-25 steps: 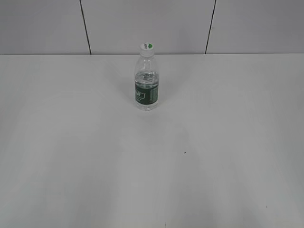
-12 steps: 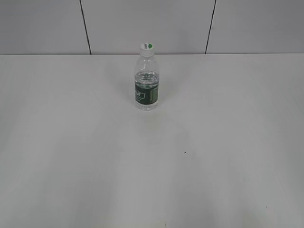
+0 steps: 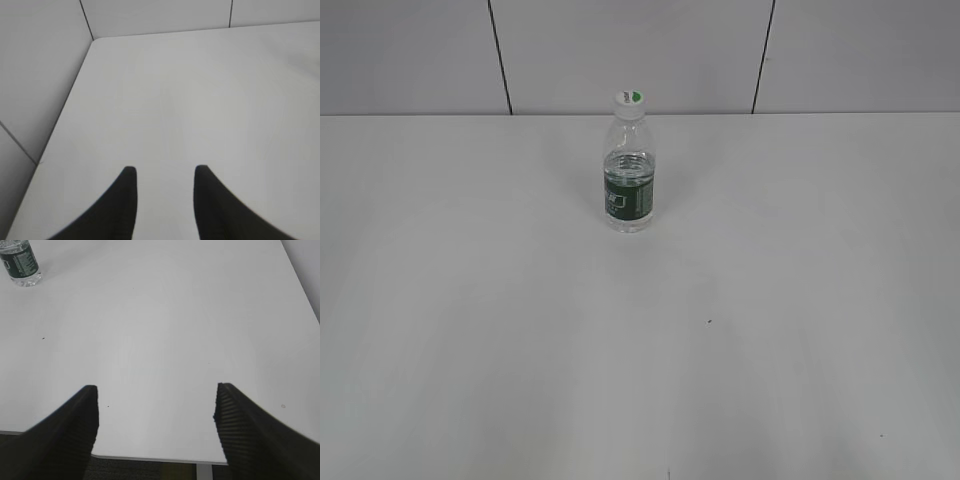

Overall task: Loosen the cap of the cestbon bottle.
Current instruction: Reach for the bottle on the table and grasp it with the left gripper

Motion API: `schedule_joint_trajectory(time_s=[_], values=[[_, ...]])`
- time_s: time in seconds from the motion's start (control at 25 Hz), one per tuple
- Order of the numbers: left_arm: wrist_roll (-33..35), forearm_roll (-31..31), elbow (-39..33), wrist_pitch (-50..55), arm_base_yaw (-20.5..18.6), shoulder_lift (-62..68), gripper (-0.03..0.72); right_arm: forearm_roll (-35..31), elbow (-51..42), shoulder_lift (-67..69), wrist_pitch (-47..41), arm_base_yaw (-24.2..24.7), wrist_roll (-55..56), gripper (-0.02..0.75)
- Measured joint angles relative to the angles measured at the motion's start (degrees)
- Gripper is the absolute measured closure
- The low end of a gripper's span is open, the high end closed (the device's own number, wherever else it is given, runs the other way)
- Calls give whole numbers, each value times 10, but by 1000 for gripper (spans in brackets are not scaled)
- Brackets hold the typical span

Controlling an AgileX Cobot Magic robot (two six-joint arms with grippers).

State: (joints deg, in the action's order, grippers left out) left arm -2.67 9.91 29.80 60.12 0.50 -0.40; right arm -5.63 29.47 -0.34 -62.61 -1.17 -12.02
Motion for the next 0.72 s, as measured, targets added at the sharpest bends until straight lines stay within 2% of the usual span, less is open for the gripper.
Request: schedule_joint_trajectory(time_s=[0.16,0.24,0.72], values=[[0,-74,0,4,0,0,445,0,0,0,0,0,0,186],[0,-91,0,5,0,0,445,0,0,0,0,0,0,186],[0,-95,21,-6,0,32,445,0,0,0,0,0,0,186]])
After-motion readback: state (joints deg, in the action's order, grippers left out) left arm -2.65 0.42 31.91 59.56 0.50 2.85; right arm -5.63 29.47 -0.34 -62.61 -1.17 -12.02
